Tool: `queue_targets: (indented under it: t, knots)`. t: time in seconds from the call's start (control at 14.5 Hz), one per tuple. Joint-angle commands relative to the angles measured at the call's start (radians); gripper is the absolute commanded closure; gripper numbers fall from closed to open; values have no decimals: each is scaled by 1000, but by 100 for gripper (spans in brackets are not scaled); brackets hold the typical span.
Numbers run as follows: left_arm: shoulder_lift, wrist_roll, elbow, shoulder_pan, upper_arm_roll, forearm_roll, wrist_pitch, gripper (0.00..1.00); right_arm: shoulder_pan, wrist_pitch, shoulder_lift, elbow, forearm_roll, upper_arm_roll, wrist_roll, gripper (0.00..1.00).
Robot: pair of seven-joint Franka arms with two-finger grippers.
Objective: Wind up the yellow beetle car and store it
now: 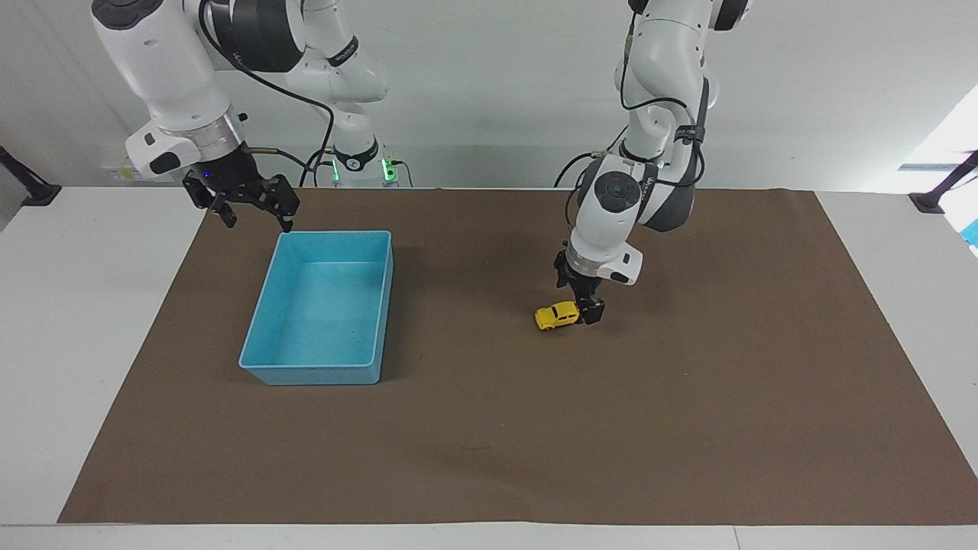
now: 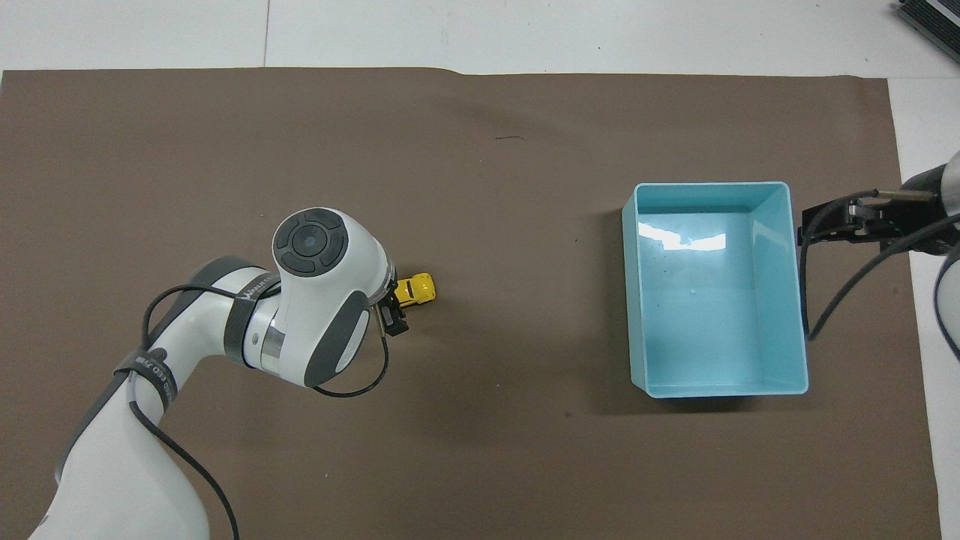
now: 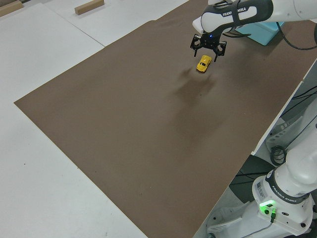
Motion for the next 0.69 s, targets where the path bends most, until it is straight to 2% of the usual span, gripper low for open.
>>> queue_targets:
  t: [0.0, 0.34, 0.41, 0.48, 0.55, 0.62]
  knots:
    - [75, -114, 23, -36, 3, 31, 60, 0, -10, 21, -15, -20, 4, 7, -8, 0]
    - [84, -119, 53, -31, 0, 42, 41, 0, -10, 21, -15, -20, 4, 7, -10, 0]
    - [84, -114, 51, -34, 0, 42, 40, 12, -10, 21, -15, -20, 4, 7, -9, 0]
    - [84, -107, 51, -37, 0, 43, 35, 42, -10, 21, -15, -20, 4, 7, -8, 0]
    - [84, -84, 49, -39, 0, 45, 29, 84, -10, 21, -15, -20, 4, 7, -10, 0]
    - [84, -41, 46, -48, -2, 57, 29, 100, -10, 21, -15, -20, 4, 7, -10, 0]
